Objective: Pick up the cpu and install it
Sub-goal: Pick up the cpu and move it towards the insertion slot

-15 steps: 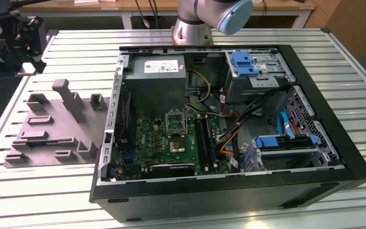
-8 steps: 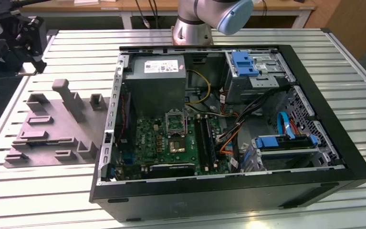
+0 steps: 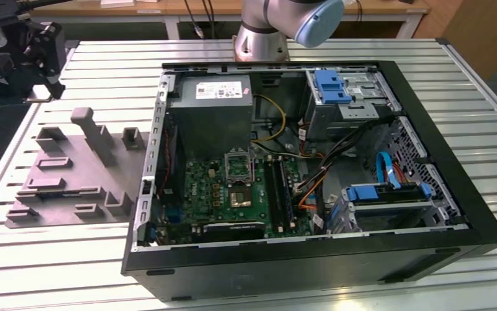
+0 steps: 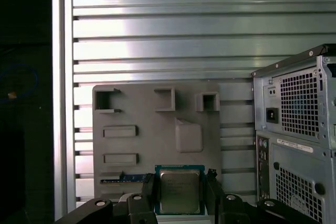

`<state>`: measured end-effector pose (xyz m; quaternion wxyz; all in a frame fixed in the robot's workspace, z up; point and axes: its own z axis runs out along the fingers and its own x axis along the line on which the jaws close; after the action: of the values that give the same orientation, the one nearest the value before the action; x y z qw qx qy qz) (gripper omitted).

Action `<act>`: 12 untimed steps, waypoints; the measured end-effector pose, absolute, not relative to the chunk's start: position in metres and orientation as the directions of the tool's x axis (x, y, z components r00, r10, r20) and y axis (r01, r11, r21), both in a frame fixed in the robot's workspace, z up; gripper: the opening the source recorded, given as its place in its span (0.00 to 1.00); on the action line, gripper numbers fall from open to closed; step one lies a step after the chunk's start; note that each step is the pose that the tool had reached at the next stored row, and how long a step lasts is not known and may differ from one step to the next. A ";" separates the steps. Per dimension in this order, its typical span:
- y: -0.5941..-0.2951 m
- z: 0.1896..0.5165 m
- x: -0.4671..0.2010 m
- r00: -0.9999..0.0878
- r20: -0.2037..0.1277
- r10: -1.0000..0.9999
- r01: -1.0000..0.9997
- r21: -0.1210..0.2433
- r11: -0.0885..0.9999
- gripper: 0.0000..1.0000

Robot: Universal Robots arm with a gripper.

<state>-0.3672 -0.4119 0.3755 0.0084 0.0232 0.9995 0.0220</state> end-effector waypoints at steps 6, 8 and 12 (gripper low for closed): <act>-0.412 0.376 -0.365 -0.999 -0.016 0.047 0.046 0.044 0.998 0.47; -0.412 0.375 -0.364 -0.999 -0.016 0.047 0.046 0.044 0.998 0.47; -0.412 0.375 -0.363 -0.999 -0.016 0.047 0.046 0.044 0.998 0.47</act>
<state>-0.3628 -0.4116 0.3755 0.0084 0.0232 0.9995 0.0220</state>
